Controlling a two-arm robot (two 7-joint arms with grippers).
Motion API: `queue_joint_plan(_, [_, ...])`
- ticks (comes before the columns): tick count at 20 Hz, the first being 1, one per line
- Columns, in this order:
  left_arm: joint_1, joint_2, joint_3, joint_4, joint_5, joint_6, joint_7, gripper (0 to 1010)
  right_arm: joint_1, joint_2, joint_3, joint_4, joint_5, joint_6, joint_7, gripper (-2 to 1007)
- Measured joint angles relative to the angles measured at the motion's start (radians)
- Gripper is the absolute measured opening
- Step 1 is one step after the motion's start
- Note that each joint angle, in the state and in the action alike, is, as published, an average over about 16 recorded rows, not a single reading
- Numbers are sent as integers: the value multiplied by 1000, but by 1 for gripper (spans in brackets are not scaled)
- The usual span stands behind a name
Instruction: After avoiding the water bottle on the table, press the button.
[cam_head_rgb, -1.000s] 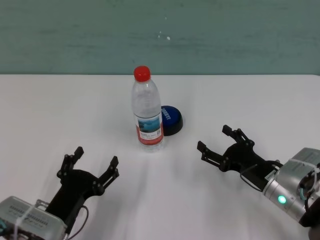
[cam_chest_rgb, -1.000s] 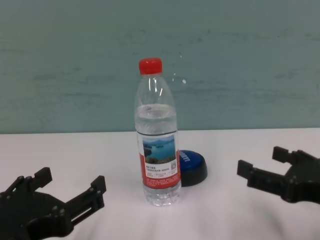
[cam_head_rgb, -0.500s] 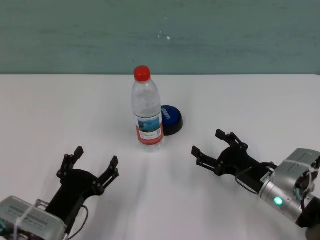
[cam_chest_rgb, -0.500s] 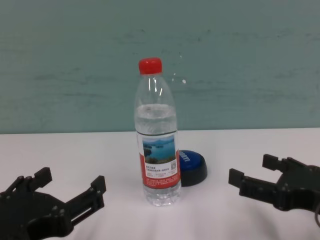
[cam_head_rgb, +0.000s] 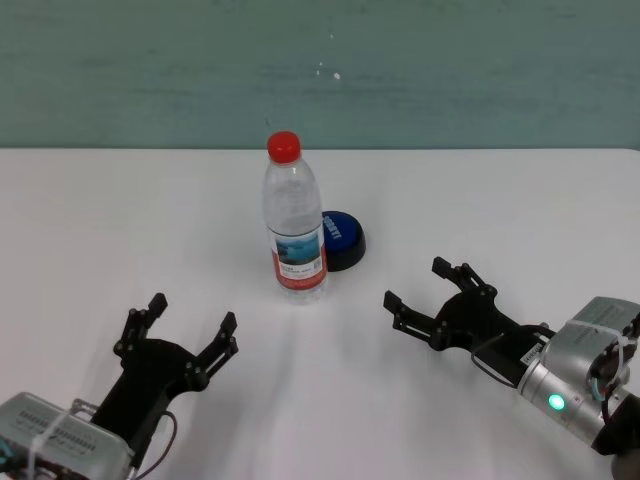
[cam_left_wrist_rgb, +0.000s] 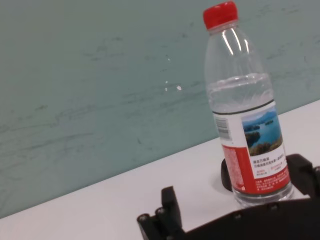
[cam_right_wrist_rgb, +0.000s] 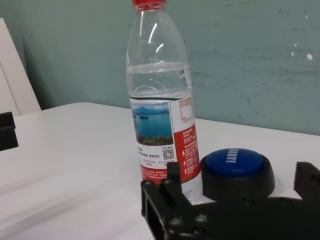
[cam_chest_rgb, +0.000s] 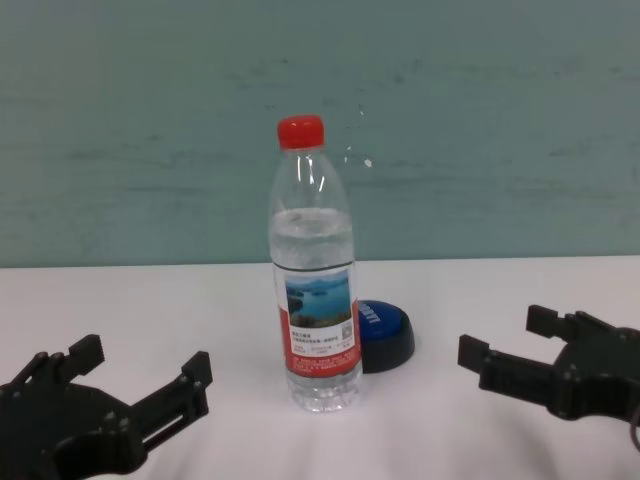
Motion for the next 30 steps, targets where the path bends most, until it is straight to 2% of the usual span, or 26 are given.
queue_joint_plan(30, [0,0,0,0,0,0,0,1000,0,0,1,-1,2,0,1,1004])
